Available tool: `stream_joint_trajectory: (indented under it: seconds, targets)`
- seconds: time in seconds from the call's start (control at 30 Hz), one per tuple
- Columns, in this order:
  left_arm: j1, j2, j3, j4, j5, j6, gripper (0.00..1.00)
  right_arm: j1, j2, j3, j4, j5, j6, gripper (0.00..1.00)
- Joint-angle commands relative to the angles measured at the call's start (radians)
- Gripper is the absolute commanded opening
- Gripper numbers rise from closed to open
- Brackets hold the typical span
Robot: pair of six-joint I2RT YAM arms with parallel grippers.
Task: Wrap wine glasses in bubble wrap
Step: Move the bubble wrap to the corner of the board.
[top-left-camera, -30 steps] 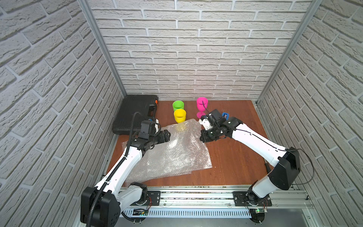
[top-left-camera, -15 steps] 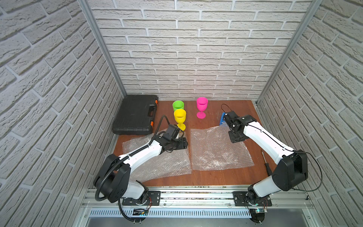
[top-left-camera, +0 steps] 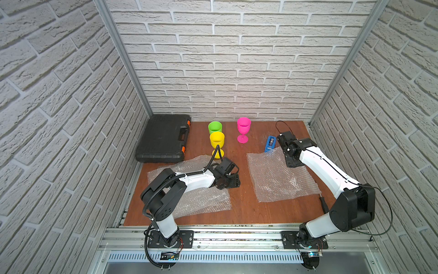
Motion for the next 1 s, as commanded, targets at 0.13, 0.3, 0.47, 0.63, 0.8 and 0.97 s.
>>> stream_joint_trajectory:
  seconds: [0.13,0.3,0.47,0.63,0.8,0.97]
  targets:
    - [0.071,-0.100,-0.117,-0.108,-0.032,-0.001,0.72,0.002,-0.014,-0.001,0.026,-0.109,-0.012,0.03]
    - [0.139,-0.179,-0.182,-0.198,-0.038,0.048,0.72,0.002,-0.016,0.001,0.020,-0.186,-0.018,0.03]
    - [0.222,-0.241,-0.211,-0.296,-0.077,0.118,0.72,0.002,-0.029,-0.018,0.022,-0.398,-0.026,0.03]
    - [0.290,-0.265,-0.189,-0.336,-0.108,0.174,0.73,0.002,-0.054,-0.057,0.054,-0.639,-0.019,0.03]
    - [0.315,-0.251,-0.114,-0.423,-0.174,0.231,0.75,0.002,-0.059,-0.108,0.099,-0.838,-0.005,0.02]
    - [0.332,-0.260,-0.089,-0.427,-0.139,0.239,0.75,0.005,-0.054,-0.181,0.172,-0.988,0.022,0.02]
